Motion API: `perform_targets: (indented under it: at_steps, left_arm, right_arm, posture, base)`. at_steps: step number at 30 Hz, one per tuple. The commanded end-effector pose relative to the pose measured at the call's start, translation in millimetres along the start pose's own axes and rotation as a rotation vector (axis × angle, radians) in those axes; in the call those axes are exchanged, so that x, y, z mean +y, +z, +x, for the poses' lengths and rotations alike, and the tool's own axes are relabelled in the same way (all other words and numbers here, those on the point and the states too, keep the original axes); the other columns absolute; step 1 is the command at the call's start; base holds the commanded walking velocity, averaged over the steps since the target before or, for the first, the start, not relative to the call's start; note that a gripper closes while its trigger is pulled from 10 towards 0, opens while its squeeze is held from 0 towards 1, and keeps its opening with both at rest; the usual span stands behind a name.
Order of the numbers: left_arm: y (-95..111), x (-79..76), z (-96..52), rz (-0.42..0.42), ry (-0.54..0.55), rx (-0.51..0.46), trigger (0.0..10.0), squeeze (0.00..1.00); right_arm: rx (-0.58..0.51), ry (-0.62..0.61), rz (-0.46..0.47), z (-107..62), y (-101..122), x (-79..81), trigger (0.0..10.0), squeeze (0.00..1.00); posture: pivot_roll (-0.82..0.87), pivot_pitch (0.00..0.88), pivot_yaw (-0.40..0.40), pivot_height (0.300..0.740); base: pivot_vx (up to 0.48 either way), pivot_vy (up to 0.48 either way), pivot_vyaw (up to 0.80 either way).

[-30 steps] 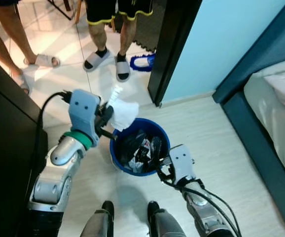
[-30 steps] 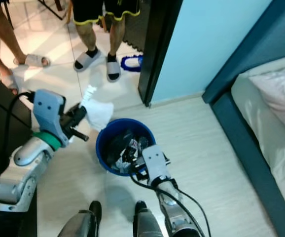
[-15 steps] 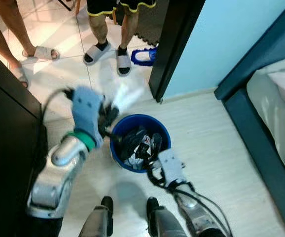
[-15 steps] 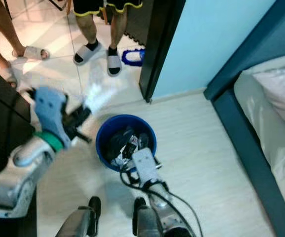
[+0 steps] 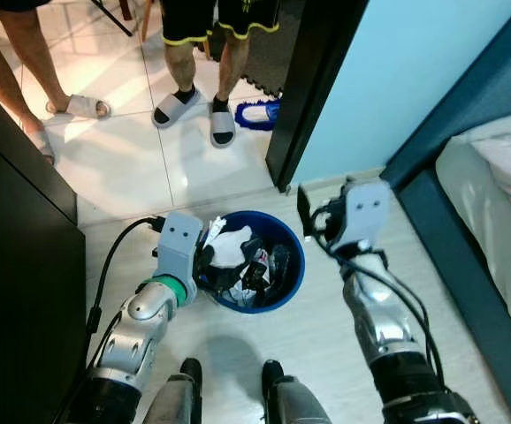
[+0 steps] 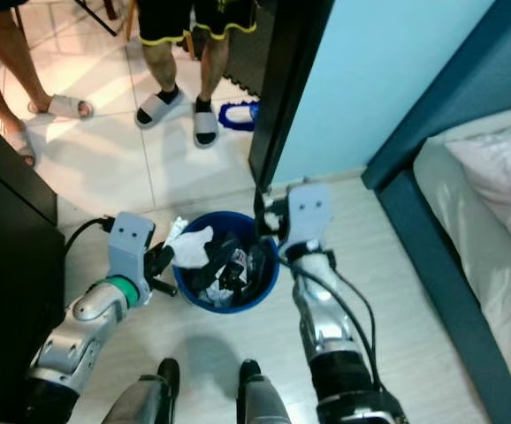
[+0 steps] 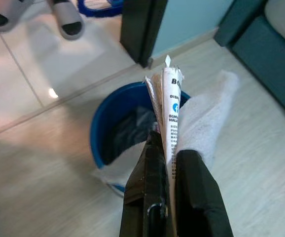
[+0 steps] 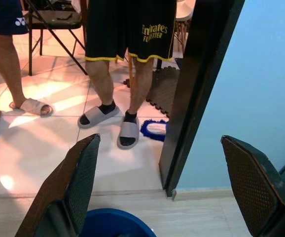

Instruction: Clean up the room

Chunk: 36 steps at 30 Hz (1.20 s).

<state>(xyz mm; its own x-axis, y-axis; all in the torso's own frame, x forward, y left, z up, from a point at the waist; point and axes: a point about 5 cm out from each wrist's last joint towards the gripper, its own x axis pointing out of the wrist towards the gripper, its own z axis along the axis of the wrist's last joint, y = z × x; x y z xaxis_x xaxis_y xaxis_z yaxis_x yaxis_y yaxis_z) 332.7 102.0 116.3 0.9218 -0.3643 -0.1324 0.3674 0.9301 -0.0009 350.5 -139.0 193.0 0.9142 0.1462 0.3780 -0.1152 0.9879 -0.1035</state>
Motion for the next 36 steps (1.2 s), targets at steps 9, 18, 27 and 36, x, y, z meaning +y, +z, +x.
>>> perform_targets:
  at_steps: [9,18,27,36]
  left_arm:
    - [19,-43.0,34.9,0.044,-0.089,-0.055,10.0,0.00]
    - [-12,-55.4,42.5,0.121,-0.117,0.071,10.0,0.00]
    - [-22,-54.8,41.2,0.119,-0.087,0.090,10.0,0.00]
    - [-18,-63.8,44.5,0.105,-0.096,0.057,10.0,0.00]
  right_arm:
    - [0.057,0.007,0.000,-14.8,2,-16.7,10.0,0.00]
    - [0.111,-0.091,-0.086,-33.1,1,-44.0,10.0,0.00]
    - [0.091,-0.156,-0.121,-27.8,14,-49.7,10.0,0.53]
    - [0.105,-0.134,-0.118,-28.9,15,-48.6,10.0,0.60]
  posture:
    - [-0.09,0.355,0.029,0.740]
    - [-0.19,0.429,0.057,0.740]
    - [-0.18,0.460,0.057,0.740]
    - [-0.19,0.450,0.038,0.740]
  base:
    - [0.000,0.000,0.00]
    - [0.000,0.000,0.00]
    - [0.000,0.000,0.00]
    - [0.000,0.000,0.00]
